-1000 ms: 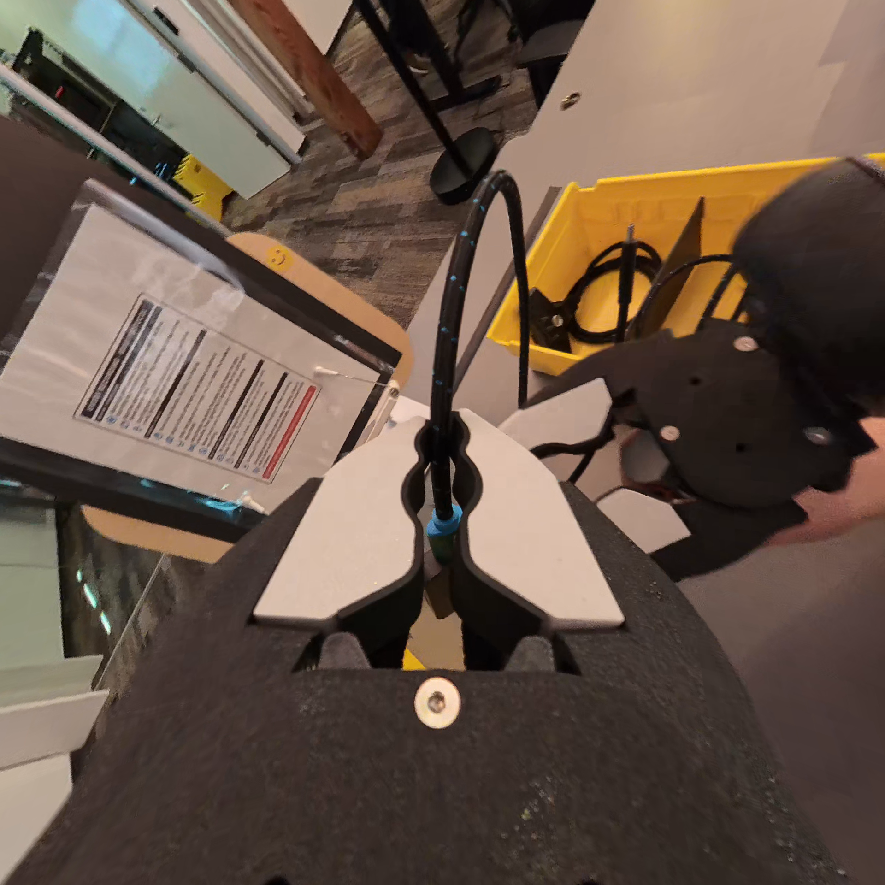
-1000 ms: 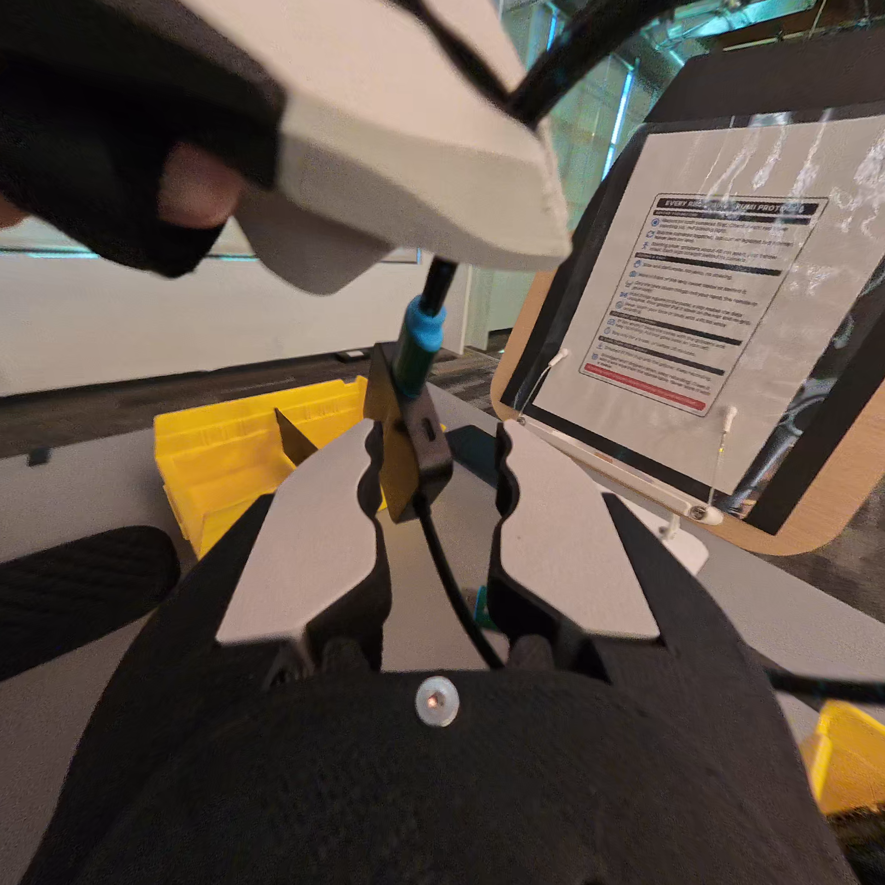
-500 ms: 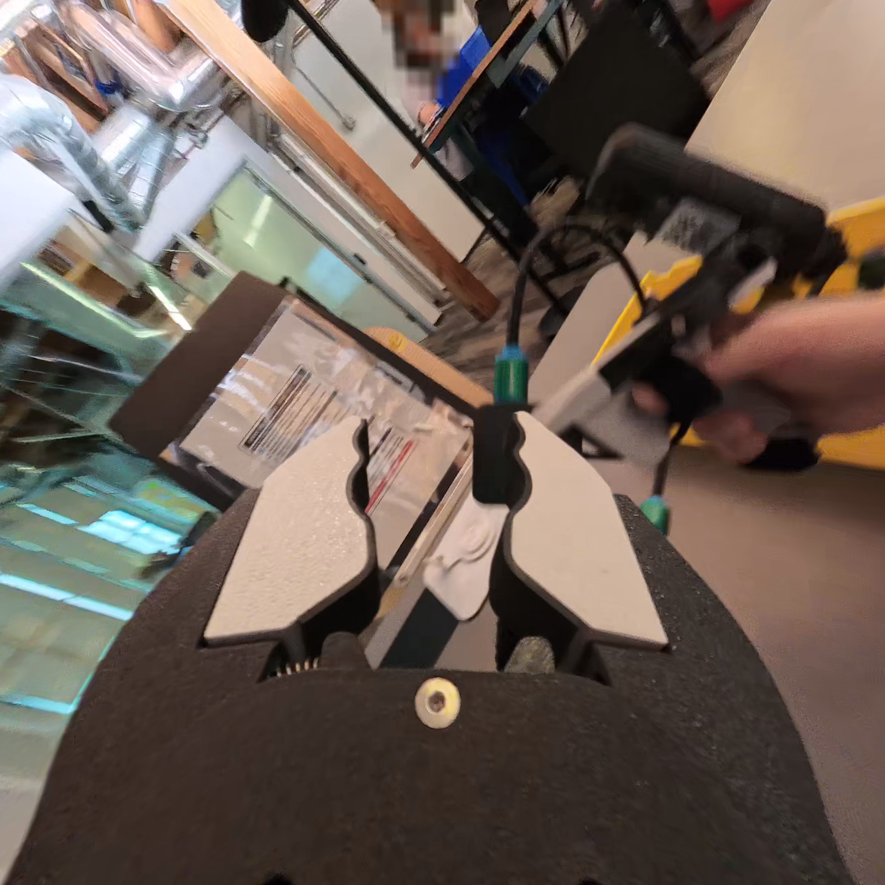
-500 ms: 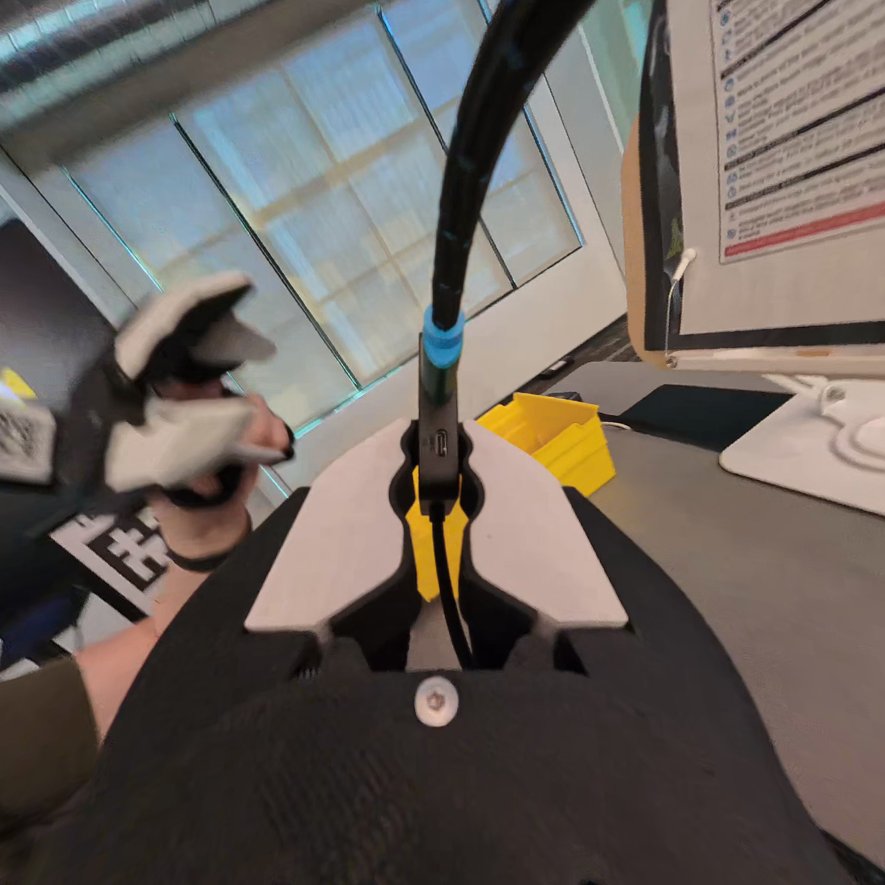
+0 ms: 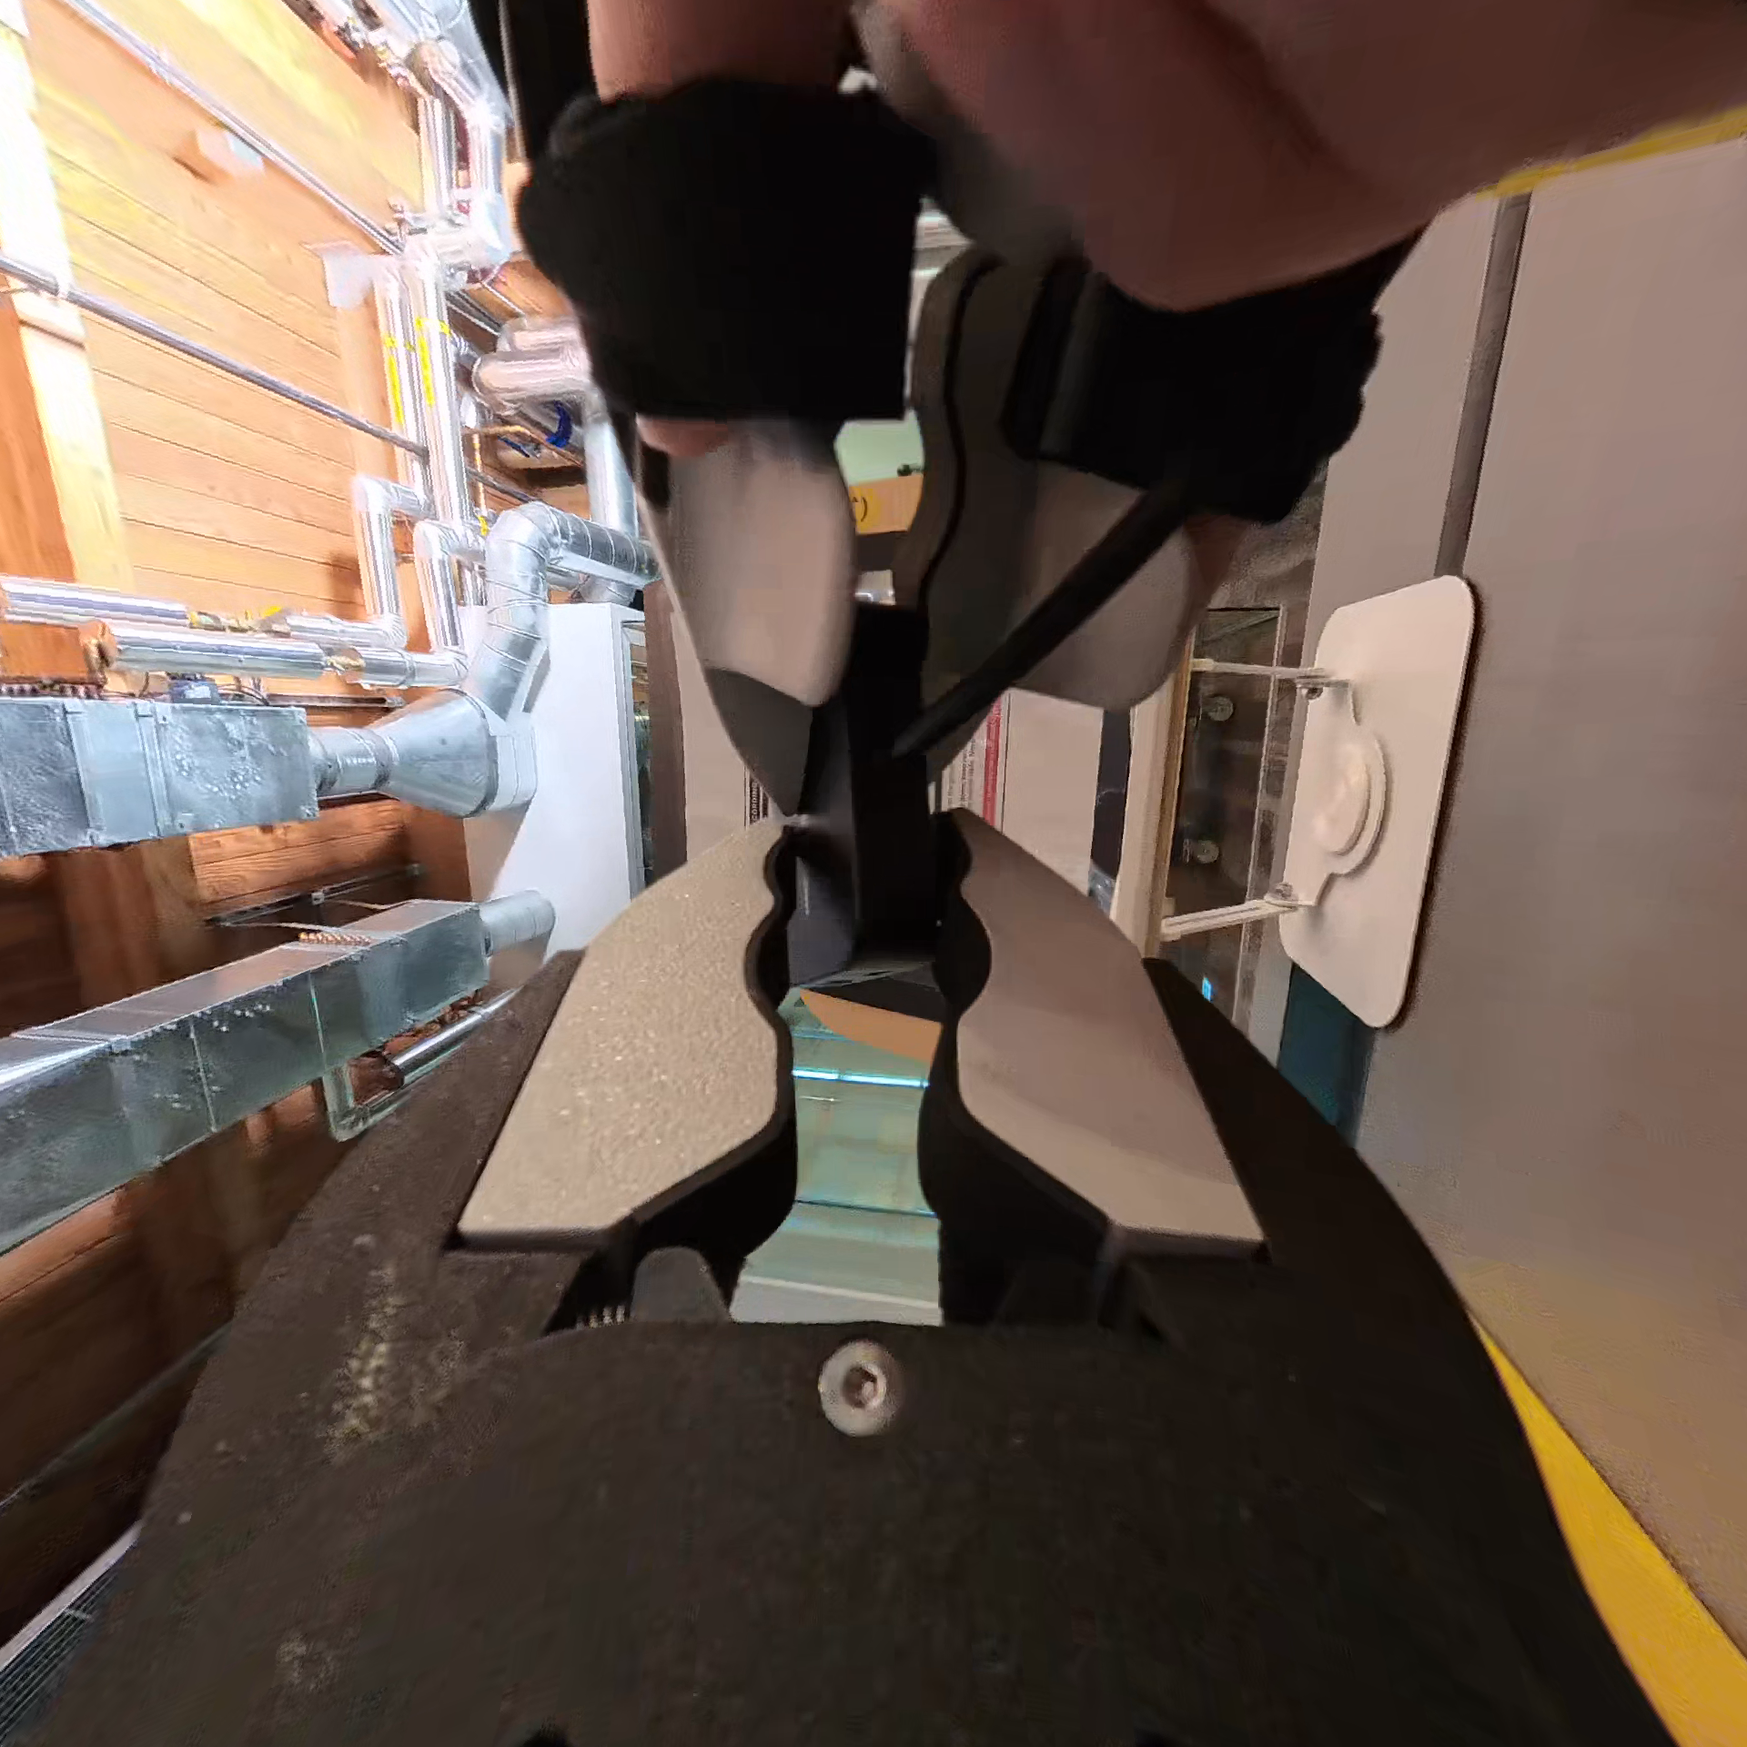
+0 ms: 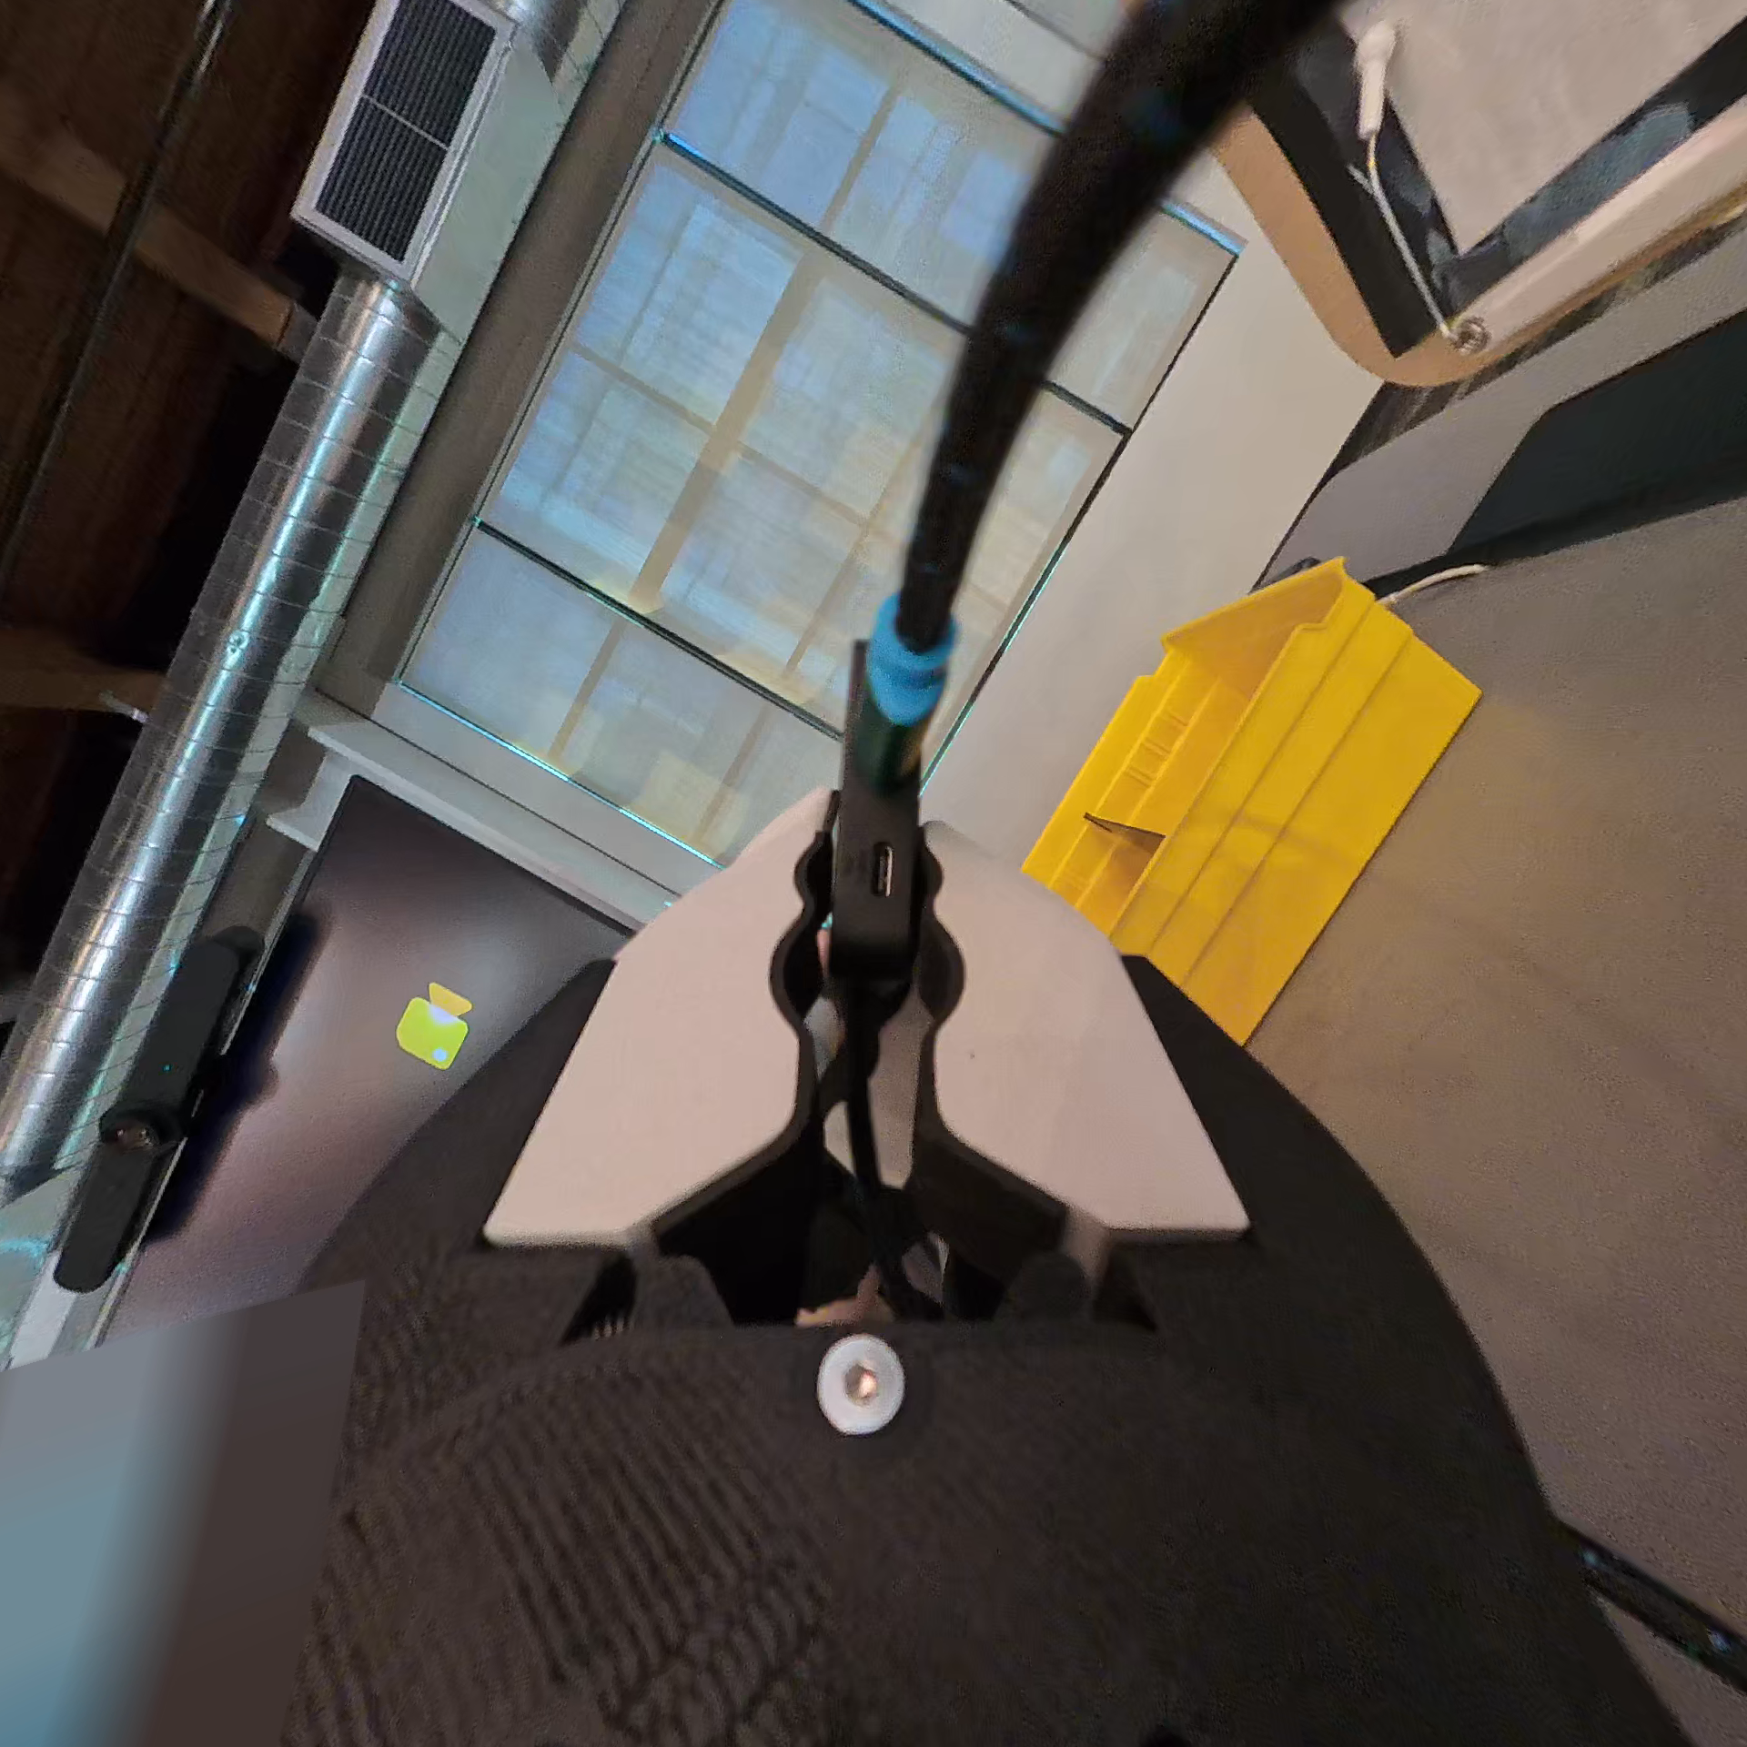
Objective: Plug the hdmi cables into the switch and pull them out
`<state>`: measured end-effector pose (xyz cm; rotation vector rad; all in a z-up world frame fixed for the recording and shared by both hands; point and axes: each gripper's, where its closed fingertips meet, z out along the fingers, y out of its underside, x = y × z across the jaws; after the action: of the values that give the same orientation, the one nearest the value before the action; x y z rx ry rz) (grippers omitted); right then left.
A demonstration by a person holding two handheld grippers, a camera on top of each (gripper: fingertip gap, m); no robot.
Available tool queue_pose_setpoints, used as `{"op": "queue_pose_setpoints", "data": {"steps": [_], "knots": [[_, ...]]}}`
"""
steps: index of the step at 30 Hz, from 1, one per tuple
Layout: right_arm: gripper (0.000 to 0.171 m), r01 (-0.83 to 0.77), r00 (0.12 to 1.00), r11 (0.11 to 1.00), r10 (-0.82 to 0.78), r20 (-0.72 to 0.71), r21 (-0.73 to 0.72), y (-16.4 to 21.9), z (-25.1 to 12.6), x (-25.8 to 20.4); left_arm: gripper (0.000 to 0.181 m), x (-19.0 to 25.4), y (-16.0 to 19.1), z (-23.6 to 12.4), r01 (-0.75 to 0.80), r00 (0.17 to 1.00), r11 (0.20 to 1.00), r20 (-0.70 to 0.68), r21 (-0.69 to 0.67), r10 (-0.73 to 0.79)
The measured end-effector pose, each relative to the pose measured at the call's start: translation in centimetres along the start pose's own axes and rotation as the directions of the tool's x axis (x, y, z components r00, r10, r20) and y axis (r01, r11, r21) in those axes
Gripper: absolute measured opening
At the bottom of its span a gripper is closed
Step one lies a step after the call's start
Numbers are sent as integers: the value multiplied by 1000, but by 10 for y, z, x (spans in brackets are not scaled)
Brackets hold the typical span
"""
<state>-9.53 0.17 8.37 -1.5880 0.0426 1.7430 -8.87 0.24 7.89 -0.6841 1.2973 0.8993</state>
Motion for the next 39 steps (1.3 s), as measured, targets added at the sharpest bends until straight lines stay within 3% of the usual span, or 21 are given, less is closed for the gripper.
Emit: {"op": "queue_pose_setpoints", "data": {"steps": [2, 5, 9, 12, 14, 16, 18, 20, 22, 24, 26, 28, 30, 33, 36, 38, 39], "knots": [[22, -9, 999, 999, 10, 39, -34, 2, 1, -7, 15, -9, 4, -1, 16, 1000, 1000, 9, 20, -16], [18, 31, 992, 992, -16, 128, -121, 9, -1, -34, 14, -29, 21, -5, 77, 997, 997, 18, 7, -77], [5, 239, 932, 920, -127, 339, -310, 30, -24, -98, 14, -52, 61, -13, 145, 989, 989, 12, -36, -144], [5, 522, 829, 773, -362, 425, -360, 48, -51, -130, 14, -61, 75, -25, 209, 978, 978, -13, 9, -209], [4, 752, 657, 594, -644, 391, -285, 43, -66, -139, 14, -64, 74, -34, 265, 964, 962, -42, 66, -263], [5, 934, 354, 325, -902, 247, -148, 17, -84, -150, 15, -67, 69, -44, 337, 941, 933, -68, 127, -331], [5, 996, 87, 88, -995, 51, 8, -16, -115, -170, 14, -68, 61, -52, 405, 914, 897, -108, 176, -392], [4, 989, 23, 16, -998, -51, 145, -40, -147, -182, 14, -67, 47, -61, 478, 877, 843, -175, 246, -447], [12, 984, 103, 101, -995, -7, 146, -52, -155, -163, 14, -67, 27, -72, 535, 844, 777, -255, 333, -472], [30, 986, 169, 169, -985, -36, 8, -68, -143, -120, 14, -70, 10, -82, 578, 816, 711, -312, 401, -487], [39, 992, 4, 14, -997, -82, -126, -74, -133, -79, 14, -75, -2, -88, 640, 768, 633, -369, 435, -523], [41, 985, -129, -127, -992, -9, -114, -55, -118, -66, 14, -80, -11, -94, 699, 715, 546, -432, 462, -550], [41, 987, -154, -158, -985, 81, -33, -26, -96, -81, 14, -83, -19, -99, 746, 665, 460, -494, 482, -560], [42, 962, -272, -267, -946, 179, 50, 20, -69, -100, 14, -83, -30, -104, 776, 627, 381, -552, 502, -549], [40, 923, -384, -382, -900, 205, 48, 46, -53, -99, 14, -78, -40, -106, 789, 612, 347, -596, 507, -520], [38, 922, -386, -384, -895, 224, 55, 55, -48, -100, 14, -73, -49, -108, 792, 609, 332, -621, 512, -493], [27, 917, -396, -396, -887, 237, 51, 58, -46, -98, 14, -70, -54, -109, 791, 611, 334, -634, 513, -474]]}}
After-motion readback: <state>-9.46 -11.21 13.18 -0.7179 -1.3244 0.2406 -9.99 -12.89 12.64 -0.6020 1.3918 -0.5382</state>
